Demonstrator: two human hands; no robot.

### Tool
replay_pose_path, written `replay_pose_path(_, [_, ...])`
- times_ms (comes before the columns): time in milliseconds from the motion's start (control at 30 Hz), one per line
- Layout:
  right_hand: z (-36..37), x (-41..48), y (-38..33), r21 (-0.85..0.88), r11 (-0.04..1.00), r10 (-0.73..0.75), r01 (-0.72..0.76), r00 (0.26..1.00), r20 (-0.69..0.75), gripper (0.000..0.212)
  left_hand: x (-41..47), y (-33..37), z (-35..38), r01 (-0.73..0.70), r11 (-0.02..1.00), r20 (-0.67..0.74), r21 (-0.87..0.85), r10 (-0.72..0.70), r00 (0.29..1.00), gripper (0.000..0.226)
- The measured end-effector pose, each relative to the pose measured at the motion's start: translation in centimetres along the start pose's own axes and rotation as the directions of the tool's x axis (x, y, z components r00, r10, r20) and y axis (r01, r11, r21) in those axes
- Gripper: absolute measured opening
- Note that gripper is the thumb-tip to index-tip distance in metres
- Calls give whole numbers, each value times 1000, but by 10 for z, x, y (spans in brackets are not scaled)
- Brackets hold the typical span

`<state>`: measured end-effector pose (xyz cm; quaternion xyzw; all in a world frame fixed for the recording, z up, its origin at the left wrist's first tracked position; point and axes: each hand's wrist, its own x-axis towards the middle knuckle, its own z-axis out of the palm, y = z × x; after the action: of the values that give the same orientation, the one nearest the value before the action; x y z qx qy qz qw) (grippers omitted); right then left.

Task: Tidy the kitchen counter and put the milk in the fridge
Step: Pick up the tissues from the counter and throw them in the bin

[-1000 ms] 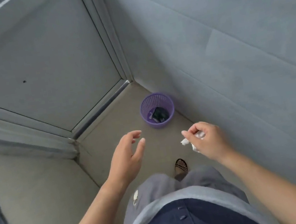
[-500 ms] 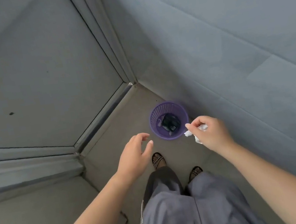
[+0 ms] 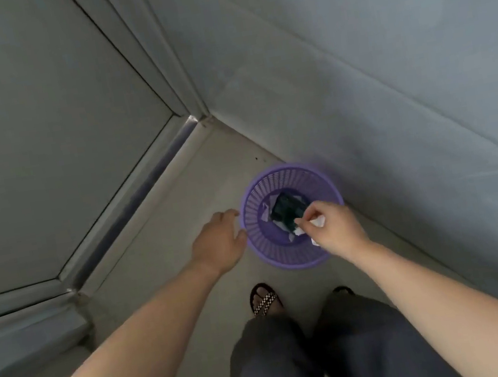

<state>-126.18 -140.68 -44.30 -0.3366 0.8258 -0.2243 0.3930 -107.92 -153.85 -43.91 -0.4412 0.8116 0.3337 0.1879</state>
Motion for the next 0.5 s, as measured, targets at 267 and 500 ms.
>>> replay_pose_path(267, [108, 117, 77, -36, 994, -102, 103, 994, 35, 20, 95, -59, 100, -32, 966, -138, -258, -4, 990, 55])
replay_pose_path(500, [137, 149, 96, -139, 989, -22, 57, 970, 241, 48, 109, -68, 121, -86, 934, -161, -348, 31, 986, 50])
